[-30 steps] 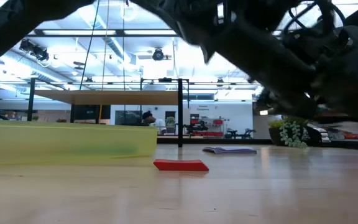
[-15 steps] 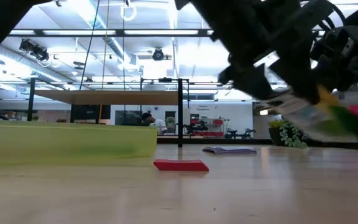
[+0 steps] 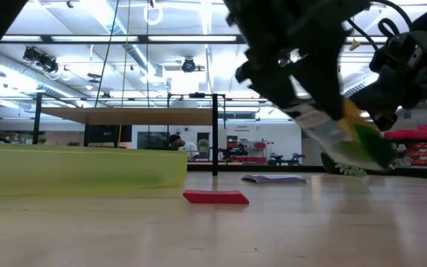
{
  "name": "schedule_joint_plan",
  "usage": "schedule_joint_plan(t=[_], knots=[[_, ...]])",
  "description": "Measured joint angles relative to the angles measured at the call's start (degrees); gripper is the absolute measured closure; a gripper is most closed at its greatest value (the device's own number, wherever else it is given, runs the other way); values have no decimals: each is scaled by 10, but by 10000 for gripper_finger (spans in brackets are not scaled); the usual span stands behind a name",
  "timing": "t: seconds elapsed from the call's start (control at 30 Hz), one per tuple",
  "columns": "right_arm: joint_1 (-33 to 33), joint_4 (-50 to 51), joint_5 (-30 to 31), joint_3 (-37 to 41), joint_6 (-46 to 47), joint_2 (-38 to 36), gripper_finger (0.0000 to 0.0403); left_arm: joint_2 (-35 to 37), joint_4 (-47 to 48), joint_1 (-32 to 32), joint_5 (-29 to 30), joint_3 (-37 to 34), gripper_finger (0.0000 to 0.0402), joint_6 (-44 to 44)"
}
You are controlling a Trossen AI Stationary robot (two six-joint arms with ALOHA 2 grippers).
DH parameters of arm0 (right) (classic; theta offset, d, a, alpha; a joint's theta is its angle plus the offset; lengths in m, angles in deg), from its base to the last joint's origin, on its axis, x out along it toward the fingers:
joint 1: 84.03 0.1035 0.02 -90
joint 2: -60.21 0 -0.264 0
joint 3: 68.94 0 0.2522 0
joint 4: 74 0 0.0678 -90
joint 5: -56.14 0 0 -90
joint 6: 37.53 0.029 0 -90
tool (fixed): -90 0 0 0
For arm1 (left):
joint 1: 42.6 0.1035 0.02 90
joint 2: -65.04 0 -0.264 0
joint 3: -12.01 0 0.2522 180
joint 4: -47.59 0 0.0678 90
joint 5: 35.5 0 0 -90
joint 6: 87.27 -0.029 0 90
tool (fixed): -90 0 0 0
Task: Pack school essentials
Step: Put the yellow crayon box into the yellow supply box
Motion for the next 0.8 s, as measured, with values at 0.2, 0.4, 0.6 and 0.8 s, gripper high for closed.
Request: schedule_joint_plan(t=[0.2, 0.4, 0.6, 0.8], knots=[[0, 0, 0, 0, 0, 2, 393, 23, 63, -9, 28, -1, 94, -8], [0, -1, 0, 0, 0, 4, 393, 38, 99, -8, 63, -2, 95, -18], [0, 0, 0, 0, 0, 4, 393, 41, 168, -11, 89, -2, 96, -12], [0, 0, 0, 0, 0, 4, 393, 41, 222, -18, 115, -2, 95, -10]])
